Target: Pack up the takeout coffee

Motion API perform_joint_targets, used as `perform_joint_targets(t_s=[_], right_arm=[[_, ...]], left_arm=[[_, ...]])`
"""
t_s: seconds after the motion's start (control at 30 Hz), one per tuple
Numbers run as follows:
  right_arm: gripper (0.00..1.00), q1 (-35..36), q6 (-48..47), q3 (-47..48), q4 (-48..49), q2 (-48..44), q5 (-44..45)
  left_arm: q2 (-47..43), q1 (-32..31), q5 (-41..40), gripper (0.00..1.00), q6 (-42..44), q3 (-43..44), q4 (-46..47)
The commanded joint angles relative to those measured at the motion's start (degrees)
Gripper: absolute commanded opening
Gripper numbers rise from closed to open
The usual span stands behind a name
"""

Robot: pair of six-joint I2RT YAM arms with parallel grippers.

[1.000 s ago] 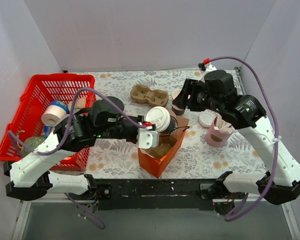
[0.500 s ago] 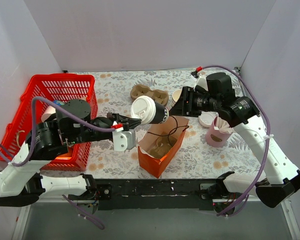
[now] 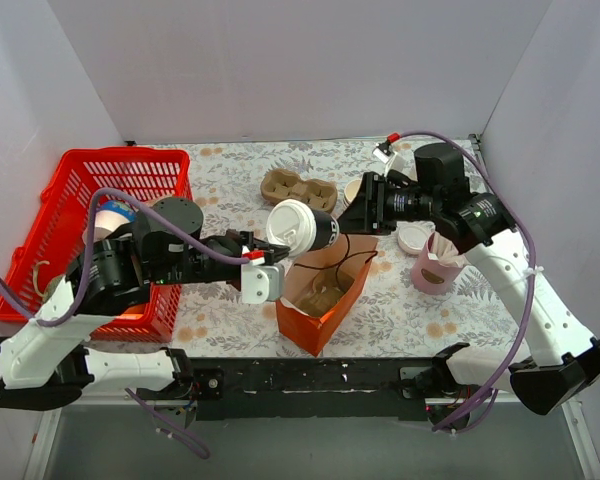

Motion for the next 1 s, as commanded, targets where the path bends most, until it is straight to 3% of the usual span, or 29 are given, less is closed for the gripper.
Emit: perform_joint_targets(t_s=[0.0,0.13,0.23,0.5,0.83,0.97], right_arm=[[0.55,0.85,5.74,0.03,10.69,0.18,-10.43],[0.55,1.03,7.76,-0.67,12.7,1.05,-11.66],[0.54,1.03,9.87,-0.94,13.86,0.62,-10.7],[0.56,0.07,6.35,0.91,1.29,-1.75,2.49],[0.58,-0.55,5.39,2.93,-0.91,1.23,2.23],[0.57,-0.47,8.01,1.35,1.63,1.41,-2.41]], left_arm=[[-0.15,-0.27,5.43,0.0,1.44,1.48,-3.01],[-1.29,-0.27,8.78,0.0,2.32,2.19,-4.24],[-2.43,-0.18,6.87,0.0,2.06,0.96,-3.63],[-3.84,-0.18,2.89,0.0,1.26,-1.5,-2.4],[-6.92,-0.27,9.66,0.0,3.02,-0.01,-5.56],[-6.57,-0.18,12.56,0.0,3.99,1.22,-7.58]])
